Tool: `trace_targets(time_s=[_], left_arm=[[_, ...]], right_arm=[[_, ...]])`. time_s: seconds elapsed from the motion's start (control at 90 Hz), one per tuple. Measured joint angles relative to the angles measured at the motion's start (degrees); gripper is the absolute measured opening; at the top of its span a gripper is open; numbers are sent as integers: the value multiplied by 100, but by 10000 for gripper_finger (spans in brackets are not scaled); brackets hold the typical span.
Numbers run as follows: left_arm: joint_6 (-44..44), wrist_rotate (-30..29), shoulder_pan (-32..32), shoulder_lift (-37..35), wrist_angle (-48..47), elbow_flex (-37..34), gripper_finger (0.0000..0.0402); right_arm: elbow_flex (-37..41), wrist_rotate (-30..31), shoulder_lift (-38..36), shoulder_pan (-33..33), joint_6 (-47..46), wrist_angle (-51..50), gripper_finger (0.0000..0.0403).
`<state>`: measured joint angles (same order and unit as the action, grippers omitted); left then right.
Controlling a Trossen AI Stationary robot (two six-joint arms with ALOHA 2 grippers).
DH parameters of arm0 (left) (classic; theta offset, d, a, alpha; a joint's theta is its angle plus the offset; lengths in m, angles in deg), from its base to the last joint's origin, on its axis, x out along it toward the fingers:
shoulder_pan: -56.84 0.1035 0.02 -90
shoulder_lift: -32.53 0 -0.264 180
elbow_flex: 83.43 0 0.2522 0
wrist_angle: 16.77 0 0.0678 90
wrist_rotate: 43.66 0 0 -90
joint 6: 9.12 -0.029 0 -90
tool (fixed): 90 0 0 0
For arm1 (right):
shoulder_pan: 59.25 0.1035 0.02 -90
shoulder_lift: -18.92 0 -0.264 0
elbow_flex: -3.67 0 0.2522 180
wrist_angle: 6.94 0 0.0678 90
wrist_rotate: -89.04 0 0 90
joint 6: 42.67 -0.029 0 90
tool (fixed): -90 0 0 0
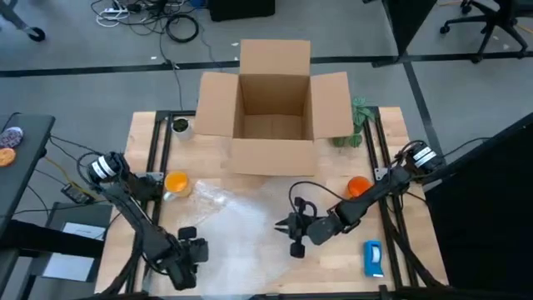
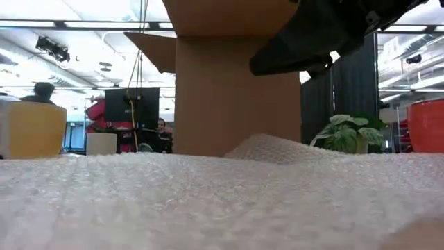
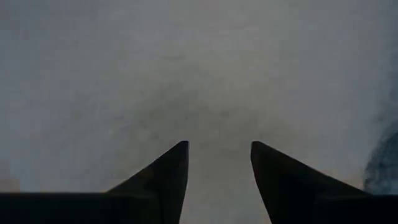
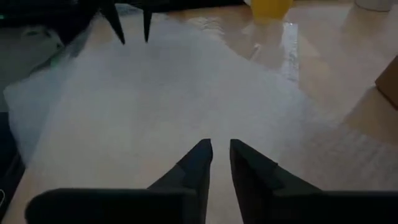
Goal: Wrap mug
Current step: Wrap the orange mug with the bubble wrap
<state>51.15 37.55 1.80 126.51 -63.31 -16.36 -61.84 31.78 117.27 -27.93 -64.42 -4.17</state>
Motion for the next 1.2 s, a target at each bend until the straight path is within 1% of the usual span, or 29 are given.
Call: trace_targets(time_s=[0.044,0.111,0.2,0.233,0.267,0.367,0.456,0.533,0.6,0.644,0.756,0.911,0.978,1.056,1.133,1.2], left_arm=[[-10,55,24,0,113,-87,133],[-15,148,58,0,147,-155,98],[-15,408,105,-13,-152,-141,36],[-9,510,121,-23,-322,-115,18],[11,591,147,-38,-515,-61,10],[-154,651,187,-146,-934,199,7],[-296,492,260,-274,-1468,530,2],[-327,48,321,-428,-1986,859,1],[-396,-406,347,-581,-2232,1110,1],[-463,-689,347,-670,-2300,1231,1],[-493,-1151,343,-839,-2434,1464,0],[-824,-2267,407,-940,-2394,1646,0],[-1028,-2582,506,-940,-2376,1671,0],[-1137,-3012,660,-931,-2383,1671,0],[-1346,-3645,813,-927,-2268,1669,0],[-1708,-4165,914,-927,-1958,1669,0]], right_arm=[[0,1,0,-10,-5,1,41],[0,-1,0,-16,-11,11,40],[0,1,0,-16,-11,9,40],[0,-1,0,-19,-11,11,41],[0,-1,0,-22,-12,9,41],[0,-1,0,-58,-42,11,40],[0,-1,0,-75,-75,26,40],[0,-1,0,-79,-68,102,40],[0,-1,0,-79,-68,150,40],[0,-2,0,-76,-66,162,40],[0,-3,0,-75,-66,164,40],[0,4,0,-75,-50,281,42],[0,0,0,-75,85,572,46],[0,-65,0,-57,554,1201,54],[0,-217,-4,-37,1009,1869,65],[-1,-307,-9,-64,1215,2199,79]])
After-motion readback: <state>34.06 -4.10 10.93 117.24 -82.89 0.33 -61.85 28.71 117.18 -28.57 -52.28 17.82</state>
